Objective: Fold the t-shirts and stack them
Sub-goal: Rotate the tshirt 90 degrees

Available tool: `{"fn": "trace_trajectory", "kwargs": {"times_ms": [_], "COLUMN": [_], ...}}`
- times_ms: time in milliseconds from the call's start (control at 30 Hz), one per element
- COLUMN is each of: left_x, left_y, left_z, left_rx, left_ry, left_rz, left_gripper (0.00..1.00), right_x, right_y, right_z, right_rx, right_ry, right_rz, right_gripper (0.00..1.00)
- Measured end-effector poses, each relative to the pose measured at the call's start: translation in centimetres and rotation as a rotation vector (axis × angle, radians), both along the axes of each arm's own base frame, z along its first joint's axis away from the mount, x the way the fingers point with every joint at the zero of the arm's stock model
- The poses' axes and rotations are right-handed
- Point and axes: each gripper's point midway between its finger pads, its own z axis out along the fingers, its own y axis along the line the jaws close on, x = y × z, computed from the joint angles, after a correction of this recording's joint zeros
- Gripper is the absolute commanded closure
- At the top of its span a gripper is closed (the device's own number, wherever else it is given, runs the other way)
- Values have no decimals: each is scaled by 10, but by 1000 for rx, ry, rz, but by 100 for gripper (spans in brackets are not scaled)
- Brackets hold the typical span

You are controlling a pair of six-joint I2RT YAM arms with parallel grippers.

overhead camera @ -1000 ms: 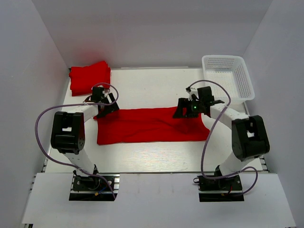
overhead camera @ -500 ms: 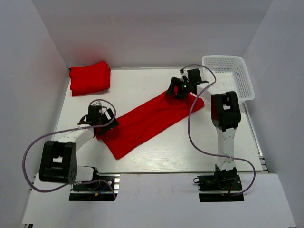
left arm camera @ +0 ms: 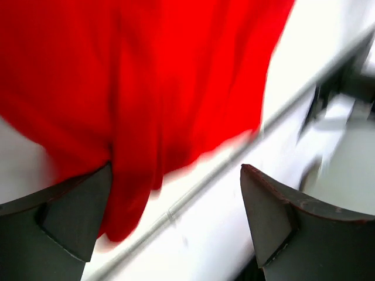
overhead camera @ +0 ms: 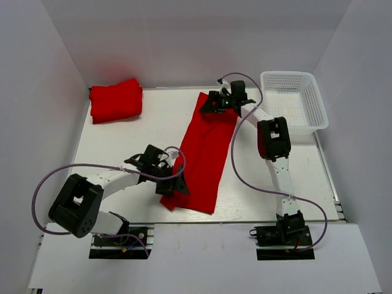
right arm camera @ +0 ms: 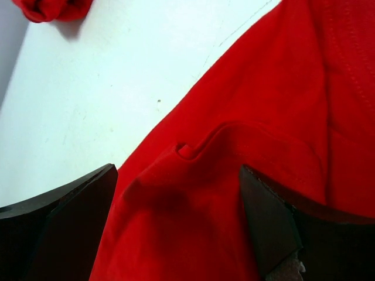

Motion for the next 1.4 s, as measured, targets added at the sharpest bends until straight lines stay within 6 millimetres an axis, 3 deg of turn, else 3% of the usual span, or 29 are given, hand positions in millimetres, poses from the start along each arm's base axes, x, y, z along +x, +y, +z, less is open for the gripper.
{"fn": "trace_trajectory", "kwargs": {"times_ms": [100, 200, 300, 400, 533, 633, 733, 833, 967, 1100, 1233, 1400], "left_x": [-28, -19, 14, 49, 93, 128, 150, 170, 181, 195, 208, 224], "left_y": [1, 1, -8, -2, 27, 45, 57, 66, 79, 88, 96, 98], "left_z": [7, 34, 67, 89, 94, 94, 88, 78, 63, 60, 54, 47], "left_rx": [63, 105, 104, 156, 321, 427, 507, 585, 631, 627, 641, 636], "left_ry": [78, 36, -123, -297, -379, -409, -429, -433, -410, -417, -412, -400], "left_rz": [-110, -165, -169, -70, 192, 370, 454, 510, 549, 586, 601, 583], "left_gripper": [0, 0, 0, 0, 0, 0, 0, 0, 0, 0, 0, 0], "right_x": [5, 9, 10, 0, -14, -28, -56, -98, -153, -154, -141, -87], "right_y": [1, -7, -21, -33, -43, -39, -27, -19, -22, -29, -45, -44], "right_z": [-2, 0, 12, 36, 79, 91, 73, 27, -27, -20, -28, -25], "right_rx": [-47, -133, -217, -270, -339, -403, -489, -606, -720, -705, -715, -659], "right_ry": [-40, -74, -111, -139, -187, -194, -135, -19, 138, 155, 191, 167], "right_rz": [-20, -59, -90, -110, -169, -207, -210, -201, -183, -244, -301, -336], "right_gripper": [10, 10, 10, 10, 10, 10, 10, 10, 10, 10, 10, 10]}}
